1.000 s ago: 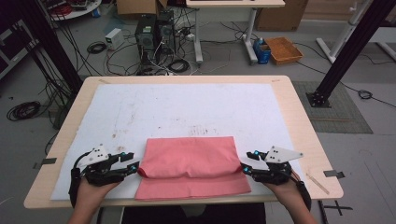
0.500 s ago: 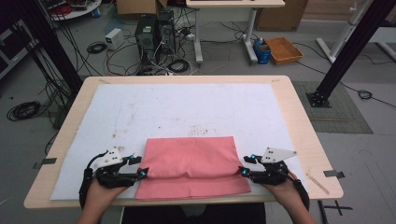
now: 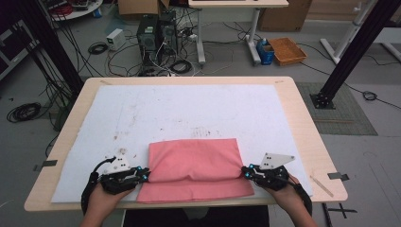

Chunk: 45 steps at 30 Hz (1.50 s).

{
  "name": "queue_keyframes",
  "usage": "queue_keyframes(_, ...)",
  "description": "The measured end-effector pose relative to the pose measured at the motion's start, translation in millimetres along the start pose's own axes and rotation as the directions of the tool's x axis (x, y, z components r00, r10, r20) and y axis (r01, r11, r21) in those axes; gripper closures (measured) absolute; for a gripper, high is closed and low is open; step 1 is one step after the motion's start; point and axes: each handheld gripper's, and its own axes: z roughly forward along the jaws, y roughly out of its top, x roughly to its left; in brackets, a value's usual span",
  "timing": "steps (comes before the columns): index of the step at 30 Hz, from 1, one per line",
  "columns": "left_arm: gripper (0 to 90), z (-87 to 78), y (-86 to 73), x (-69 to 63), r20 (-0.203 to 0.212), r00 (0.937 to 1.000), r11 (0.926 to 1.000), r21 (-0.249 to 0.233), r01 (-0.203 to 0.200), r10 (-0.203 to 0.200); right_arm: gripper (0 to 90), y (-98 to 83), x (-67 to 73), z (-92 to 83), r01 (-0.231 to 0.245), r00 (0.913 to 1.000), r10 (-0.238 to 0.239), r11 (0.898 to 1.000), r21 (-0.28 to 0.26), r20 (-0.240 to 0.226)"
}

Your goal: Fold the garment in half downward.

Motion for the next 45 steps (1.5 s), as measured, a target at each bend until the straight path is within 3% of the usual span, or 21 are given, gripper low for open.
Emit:
queue_keyframes(6,81.2,-10.2,2.1,0.8,0.041,0.999,0.998,-0.059,0.023,-0.021,88.2,0.4,0.7,-8.7,-0.005,1.0,0.005,0.999,-0.039,-0.001)
queue_keyframes(11,81.3,-19.1,0.8,-4.3,0.068,0.9977,0.9972,-0.075,0.01,-0.004,88.3,0.9,2.6,-18.0,-0.003,1.0,0.003,0.998,-0.068,-0.007)
queue_keyframes(14,81.4,-24.1,-4.6,-6.9,0.085,0.9961,0.9959,-0.085,0.03,-0.022,88.3,-0.8,6.0,-22.5,-0.005,0.9999,0.005,0.997,-0.073,-0.012)
queue_keyframes(27,81.4,-35.4,-18.6,-17.0,0.146,0.9885,0.9964,-0.07,0.048,-0.038,88.4,-10.0,33.2,-44.8,0.01,0.9996,-0.012,0.996,-0.085,-0.025)
queue_keyframes(34,81.5,-39.0,-23.3,-27.1,0.174,0.9842,0.9976,-0.056,0.039,-0.029,88.4,-15.3,38.8,-47.8,0.008,0.9998,-0.009,0.998,-0.067,-0.015)
queue_keyframes(38,81.3,-37.7,-27.5,-27.1,0.169,0.9848,0.9978,-0.048,0.046,-0.038,88.3,-20.0,41.5,-46.9,-0.006,0.9997,0.005,0.999,-0.053,-0.024)
queue_keyframes(40,74.9,-36.7,-27.5,-26.3,0.158,0.986,0.9971,-0.046,0.061,-0.054,83.1,-22.7,41.8,-44.7,-0.016,0.9995,0.014,0.999,-0.042,-0.029)
queue_keyframes(42,58.4,-36.8,-25.0,-25.6,0.136,0.9881,0.9957,-0.049,0.078,-0.071,62.9,-23.8,39.6,-44.4,-0.033,0.9993,0.032,0.998,-0.045,-0.016)
queue_keyframes(44,44.9,-37.9,-21.7,-24.3,0.112,0.9904,0.9933,-0.074,0.089,-0.08,53.0,-22.8,35.1,-46.6,-0.071,0.9975,0.071,0.995,-0.066,0.0)
queue_keyframes(45,42.4,-38.2,-20.0,-23.0,0.104,0.9912,0.9921,-0.086,0.091,-0.082,49.2,-21.6,32.4,-47.6,-0.077,0.9969,0.078,0.994,-0.079,0.006)
